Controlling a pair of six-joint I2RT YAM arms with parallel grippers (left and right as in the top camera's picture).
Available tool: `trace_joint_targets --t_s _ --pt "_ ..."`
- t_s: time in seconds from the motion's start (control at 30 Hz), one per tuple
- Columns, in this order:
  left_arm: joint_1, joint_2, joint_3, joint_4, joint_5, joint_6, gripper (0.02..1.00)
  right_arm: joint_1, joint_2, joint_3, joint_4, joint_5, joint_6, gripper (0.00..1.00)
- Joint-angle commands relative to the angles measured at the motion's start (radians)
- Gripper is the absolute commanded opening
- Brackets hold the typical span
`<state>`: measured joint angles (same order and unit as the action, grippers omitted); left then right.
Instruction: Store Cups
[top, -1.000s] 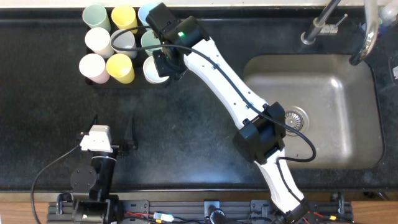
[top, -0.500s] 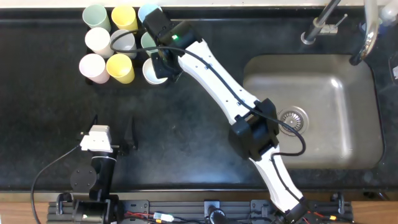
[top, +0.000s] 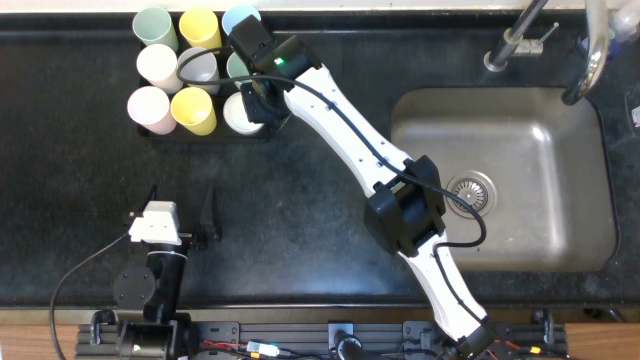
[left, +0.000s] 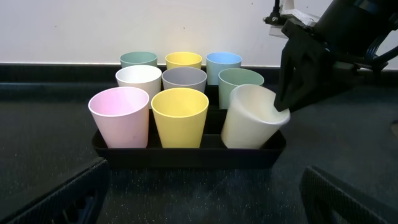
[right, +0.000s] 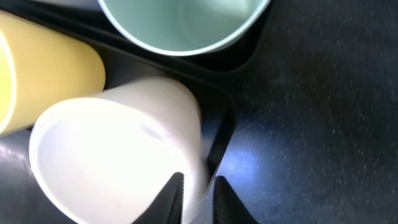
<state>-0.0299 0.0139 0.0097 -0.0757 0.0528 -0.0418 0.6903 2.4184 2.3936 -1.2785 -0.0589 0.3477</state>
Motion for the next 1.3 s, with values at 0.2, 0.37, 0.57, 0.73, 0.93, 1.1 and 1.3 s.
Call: trace_joint_targets --t_s 0.2,0.37,0.57,0.73,0.93,1.1,1.3 --pt "0.010 -0.011 -0.002 -0.002 0.013 0.005 1.000 0.011 -0.003 0.024 0.004 0.008 0.001 0.424" --pt "0.010 -0.011 -0.002 -0.002 0.013 0.005 1.000 0.004 -0.058 0.024 0.004 0.008 -0.029 0.603" --pt "0.010 -0.011 -0.002 -0.002 0.013 0.005 1.000 -0.062 -0.273 0.023 -0.054 0.008 -0.129 0.724" --pt "0.010 -0.011 -0.002 -0.002 0.013 0.005 1.000 -0.187 -0.453 -0.025 -0.178 0.038 -0.248 0.844" --pt "0.010 -0.011 -0.002 -0.002 0.013 0.005 1.000 -0.332 -0.813 -0.450 -0.019 0.059 -0.375 0.998" --pt "0.010 -0.011 -0.002 -0.002 0.013 0.005 1.000 -0.405 -1.185 -0.918 0.214 0.060 -0.378 0.998" --pt "0.010 -0.011 -0.002 -0.002 0.013 0.005 1.000 -0.417 -1.603 -1.410 0.505 0.068 -0.378 0.998"
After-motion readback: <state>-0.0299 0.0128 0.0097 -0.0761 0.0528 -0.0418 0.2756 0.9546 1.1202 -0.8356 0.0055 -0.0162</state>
